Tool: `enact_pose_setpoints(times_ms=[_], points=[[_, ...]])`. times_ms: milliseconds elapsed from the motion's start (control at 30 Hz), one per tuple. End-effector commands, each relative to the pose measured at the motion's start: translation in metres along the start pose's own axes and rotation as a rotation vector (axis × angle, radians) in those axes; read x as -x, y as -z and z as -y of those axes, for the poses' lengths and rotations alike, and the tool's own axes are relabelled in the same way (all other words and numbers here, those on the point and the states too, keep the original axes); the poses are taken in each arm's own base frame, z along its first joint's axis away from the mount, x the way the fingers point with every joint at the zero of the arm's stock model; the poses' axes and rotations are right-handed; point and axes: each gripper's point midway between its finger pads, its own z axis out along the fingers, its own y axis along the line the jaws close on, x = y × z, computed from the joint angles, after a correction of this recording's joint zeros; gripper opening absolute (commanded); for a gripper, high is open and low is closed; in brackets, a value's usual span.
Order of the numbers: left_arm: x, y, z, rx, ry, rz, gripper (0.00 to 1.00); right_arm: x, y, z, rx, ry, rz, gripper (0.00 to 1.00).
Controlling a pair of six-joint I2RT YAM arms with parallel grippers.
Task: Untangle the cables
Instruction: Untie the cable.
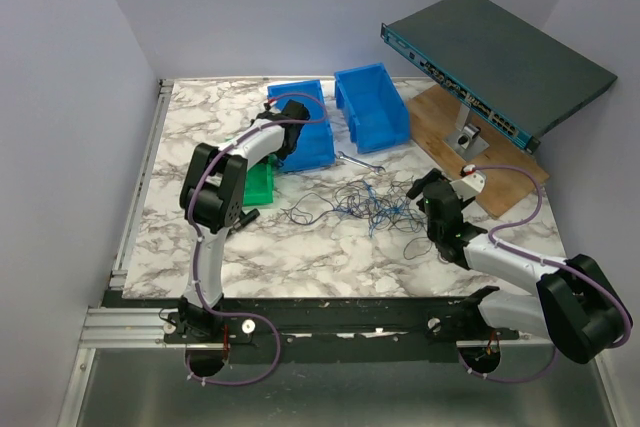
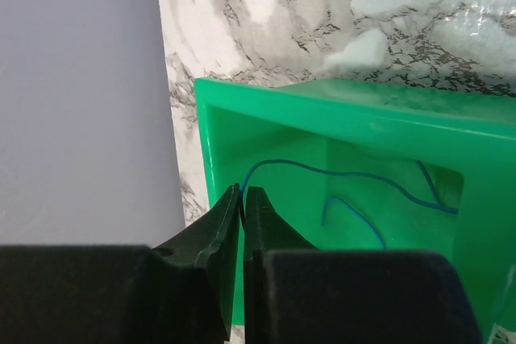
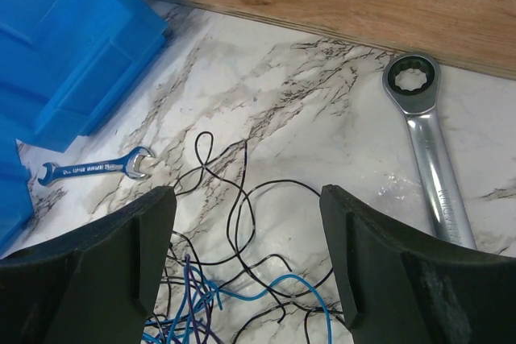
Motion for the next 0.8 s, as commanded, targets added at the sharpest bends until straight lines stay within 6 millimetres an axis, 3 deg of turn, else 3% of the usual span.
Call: enact_pose_setpoints(times_ms=[0, 167, 233, 467, 567, 767], points=[[0.011, 0.012, -0.005, -0.042, 0.036, 0.025, 0.12, 0.000, -0.001, -0.001, 0.007, -0.007, 0.004, 0.80], [0.023, 0.032, 0.001, -0.199, 0.144, 0.060, 0.41, 0.000, -0.001, -0.001, 0.007, -0.005, 0.005, 0.80], [0.026, 0.039, -0.002, -0.223, 0.173, 0.069, 0.48, 0.000, -0.001, -0.001, 0.009, -0.005, 0.004, 0.80], [0.032, 0.065, -0.020, -0.318, 0.304, 0.112, 0.56, 0.000, 0.000, -0.003, 0.019, 0.001, 0.000, 0.80], [0.034, 0.083, -0.024, -0.404, 0.391, 0.151, 0.61, -0.004, 0.000, -0.013, 0.072, 0.034, -0.025, 0.80], [0.025, 0.125, -0.020, -0.598, 0.501, 0.283, 0.91, -0.027, 0.001, -0.049, 0.262, 0.168, -0.141, 0.86]])
